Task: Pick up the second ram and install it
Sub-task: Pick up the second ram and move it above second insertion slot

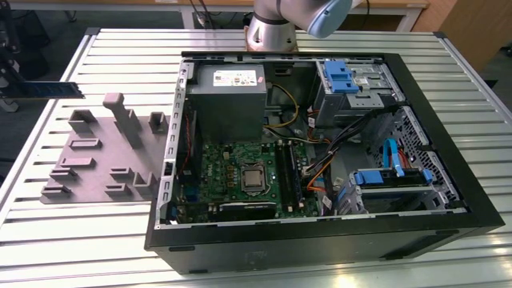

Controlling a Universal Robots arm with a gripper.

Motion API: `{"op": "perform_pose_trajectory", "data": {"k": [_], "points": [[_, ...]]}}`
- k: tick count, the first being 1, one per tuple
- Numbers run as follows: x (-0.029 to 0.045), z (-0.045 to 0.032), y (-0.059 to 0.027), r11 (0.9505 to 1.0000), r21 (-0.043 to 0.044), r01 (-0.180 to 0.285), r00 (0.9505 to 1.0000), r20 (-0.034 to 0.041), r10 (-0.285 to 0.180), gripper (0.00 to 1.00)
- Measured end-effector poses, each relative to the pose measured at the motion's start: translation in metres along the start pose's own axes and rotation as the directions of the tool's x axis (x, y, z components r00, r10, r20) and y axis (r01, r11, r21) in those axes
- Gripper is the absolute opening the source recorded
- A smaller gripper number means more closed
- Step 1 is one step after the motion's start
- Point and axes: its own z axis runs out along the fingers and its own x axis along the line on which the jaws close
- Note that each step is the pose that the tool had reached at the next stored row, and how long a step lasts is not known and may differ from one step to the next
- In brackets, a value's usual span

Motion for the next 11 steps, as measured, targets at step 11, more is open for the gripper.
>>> {"op": "perform_pose_trajectory", "data": {"k": [11], "points": [[-0.0002, 0.0000, -0.0067, 1.0000, 0.0000, 0.000, 1.0000, 0.0000, 0.000, 0.14]]}}
